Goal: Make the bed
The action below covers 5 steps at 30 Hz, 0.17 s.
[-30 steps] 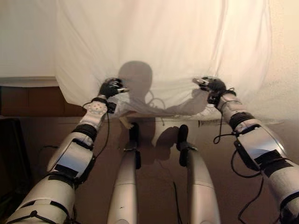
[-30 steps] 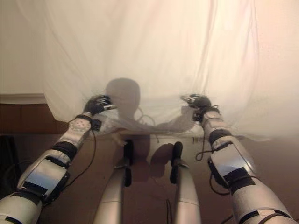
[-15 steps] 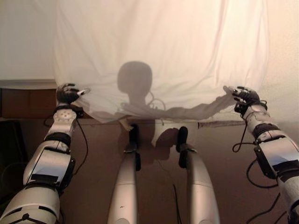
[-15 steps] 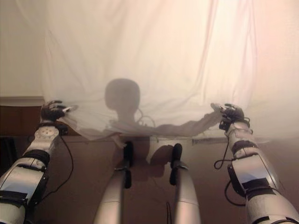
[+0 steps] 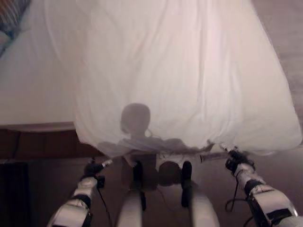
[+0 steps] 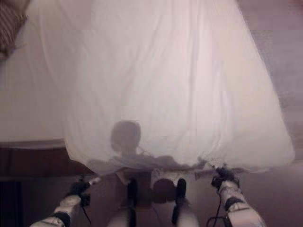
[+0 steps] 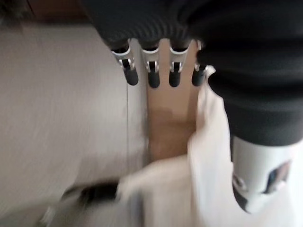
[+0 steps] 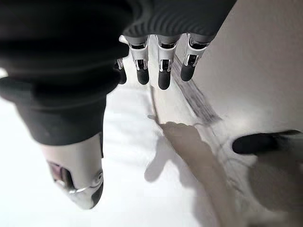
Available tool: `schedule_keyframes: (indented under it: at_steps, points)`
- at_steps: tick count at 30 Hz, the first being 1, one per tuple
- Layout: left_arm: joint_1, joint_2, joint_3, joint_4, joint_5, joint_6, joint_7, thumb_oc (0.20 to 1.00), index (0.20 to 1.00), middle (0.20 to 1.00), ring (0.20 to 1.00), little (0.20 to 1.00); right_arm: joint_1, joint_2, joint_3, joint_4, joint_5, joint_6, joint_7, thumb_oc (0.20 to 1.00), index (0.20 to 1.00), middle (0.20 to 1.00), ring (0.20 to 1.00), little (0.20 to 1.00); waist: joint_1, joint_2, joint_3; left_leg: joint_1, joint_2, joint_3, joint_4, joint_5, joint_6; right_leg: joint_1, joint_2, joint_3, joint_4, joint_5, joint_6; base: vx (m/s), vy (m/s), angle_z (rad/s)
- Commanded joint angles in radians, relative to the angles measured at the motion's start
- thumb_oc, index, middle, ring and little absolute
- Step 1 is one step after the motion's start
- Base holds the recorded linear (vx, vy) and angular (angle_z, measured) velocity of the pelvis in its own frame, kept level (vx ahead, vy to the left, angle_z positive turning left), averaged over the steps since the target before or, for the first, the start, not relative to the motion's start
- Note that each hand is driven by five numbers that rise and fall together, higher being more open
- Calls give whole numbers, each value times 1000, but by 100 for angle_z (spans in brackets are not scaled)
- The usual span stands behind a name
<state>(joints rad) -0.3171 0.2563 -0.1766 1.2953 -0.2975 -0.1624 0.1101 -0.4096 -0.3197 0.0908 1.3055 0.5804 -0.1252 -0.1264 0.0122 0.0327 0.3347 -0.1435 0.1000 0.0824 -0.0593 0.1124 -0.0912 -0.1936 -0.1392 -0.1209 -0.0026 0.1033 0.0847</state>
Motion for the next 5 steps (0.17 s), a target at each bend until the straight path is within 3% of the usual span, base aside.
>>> schedule_keyframes:
  at_steps: [1,5]
  points:
    - [-18,-37,-55,75,42,-8,-70,1000,1000,1000,1000,1000,11,44,33,20,-61,-38,9,1000,1000,1000,1000,1000,-30,-35,-88,-11,29,-17,-23,18,-24,9,-62,37,-41,35,89,82,6,-6]
    - [42,-128,-113,78,85,-3,-87,1000,1000,1000,1000,1000,87,109,107,42,-156,-17,52,1000,1000,1000,1000,1000,-31,-34,-179,50,38,9,-28,-2,-22,62,-62,52,-85,43,96,51,5,-28]
